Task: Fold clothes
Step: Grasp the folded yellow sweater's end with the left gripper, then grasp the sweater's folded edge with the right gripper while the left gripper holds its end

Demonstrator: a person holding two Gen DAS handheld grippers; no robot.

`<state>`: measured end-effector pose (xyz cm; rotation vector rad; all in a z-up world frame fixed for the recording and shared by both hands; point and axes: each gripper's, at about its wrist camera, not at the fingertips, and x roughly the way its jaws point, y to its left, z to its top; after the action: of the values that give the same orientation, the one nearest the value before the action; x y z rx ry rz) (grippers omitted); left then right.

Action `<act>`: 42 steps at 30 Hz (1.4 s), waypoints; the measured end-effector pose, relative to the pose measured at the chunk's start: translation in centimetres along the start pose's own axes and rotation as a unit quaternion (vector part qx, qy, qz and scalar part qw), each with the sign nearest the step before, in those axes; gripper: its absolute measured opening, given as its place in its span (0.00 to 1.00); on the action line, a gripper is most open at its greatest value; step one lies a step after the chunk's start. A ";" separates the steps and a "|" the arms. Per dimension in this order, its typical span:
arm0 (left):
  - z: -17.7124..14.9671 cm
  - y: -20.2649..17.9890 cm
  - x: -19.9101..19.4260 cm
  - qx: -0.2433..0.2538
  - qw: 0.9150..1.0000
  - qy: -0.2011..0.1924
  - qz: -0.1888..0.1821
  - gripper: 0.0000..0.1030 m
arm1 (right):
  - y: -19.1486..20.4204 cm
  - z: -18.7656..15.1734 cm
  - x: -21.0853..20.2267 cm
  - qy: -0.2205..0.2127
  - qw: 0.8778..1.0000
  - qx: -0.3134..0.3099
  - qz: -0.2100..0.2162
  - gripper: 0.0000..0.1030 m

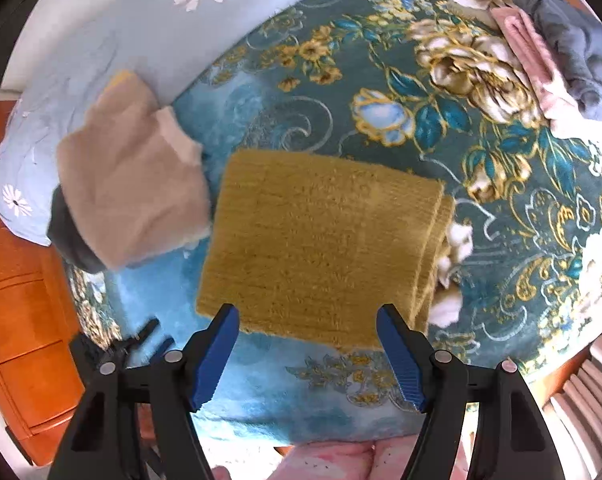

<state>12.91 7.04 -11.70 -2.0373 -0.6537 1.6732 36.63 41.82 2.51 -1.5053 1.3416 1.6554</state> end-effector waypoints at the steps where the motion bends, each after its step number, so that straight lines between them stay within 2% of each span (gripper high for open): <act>1: 0.3 -0.7 0.6 0.011 1.000 0.008 -0.008 0.63 | -0.2 -0.3 0.1 0.003 1.000 0.003 -0.007 0.72; 4: 0.5 -2.5 3.2 0.037 0.998 0.044 -0.022 0.67 | -1.0 -0.9 0.3 0.011 1.000 0.014 -0.021 0.72; 7: 0.3 -3.7 6.3 0.058 0.995 0.083 -0.014 0.68 | -1.8 -1.3 0.3 0.015 0.999 0.024 -0.031 0.72; 11: -0.2 -4.4 9.0 0.067 0.991 0.115 -0.005 0.67 | -2.0 -1.4 0.2 0.017 0.999 0.024 -0.040 0.72; 13: -0.7 -4.8 9.6 0.073 0.989 0.124 -0.014 0.66 | -2.0 -1.4 0.3 0.020 0.999 0.022 -0.043 0.72; 15: -1.2 -5.2 10.0 0.081 0.988 0.128 -0.016 0.55 | -2.1 -1.4 0.4 0.022 0.999 0.021 -0.045 0.72; 17: -1.6 -5.4 10.2 0.093 0.988 0.126 0.004 0.29 | -2.2 -1.4 0.6 0.025 0.998 0.021 -0.044 0.72; 19: -1.9 -5.7 10.2 0.097 0.987 0.127 0.008 0.23 | -2.2 -1.4 0.8 0.028 0.998 0.021 -0.043 0.73; 21: -2.0 -6.2 9.5 0.088 0.987 0.131 -0.020 0.20 | -2.2 -1.4 0.8 0.029 0.999 0.019 -0.039 0.73; 24: -2.6 -6.7 7.0 0.051 0.981 0.133 -0.134 0.20 | -2.6 -1.3 0.7 0.026 0.999 0.021 -0.030 0.73; 25: -2.9 -6.6 5.9 0.050 0.979 0.122 -0.155 0.20 | -2.8 -1.3 0.7 0.024 0.999 0.022 -0.027 0.73; 26: -3.0 -6.1 5.9 0.051 0.982 0.118 -0.135 0.20 | -3.1 -1.3 0.6 0.021 0.999 0.026 -0.024 0.73; 28: -2.9 -4.8 6.9 0.053 0.989 0.122 -0.061 0.20 | -4.0 -1.3 0.9 0.021 0.999 0.035 -0.019 0.73; 30: -2.8 -2.6 8.6 0.037 0.990 0.138 0.000 0.20 | -4.9 -1.5 1.3 0.024 0.999 0.046 -0.017 0.72; 31: -2.8 -1.4 9.3 0.017 0.989 0.145 0.009 0.20 | -5.2 -1.6 1.5 0.025 0.998 0.050 -0.016 0.72; 34: -2.8 -0.6 9.5 -0.010 0.990 0.141 -0.010 0.21 | -6.4 -2.2 2.4 0.035 0.997 0.061 -0.008 0.72; 39: -3.4 -2.5 10.4 0.060 0.985 0.151 0.054 0.25 | -8.9 -2.8 4.3 0.042 0.996 0.081 -0.001 0.72; 42: -3.2 -2.6 10.7 0.064 0.983 0.158 0.074 0.27 | -10.2 -2.2 5.8 0.037 0.995 0.092 0.013 0.73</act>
<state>17.55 15.42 -17.96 -2.2344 -0.2871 1.3819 45.09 42.28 -5.97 -1.4584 1.5154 1.4590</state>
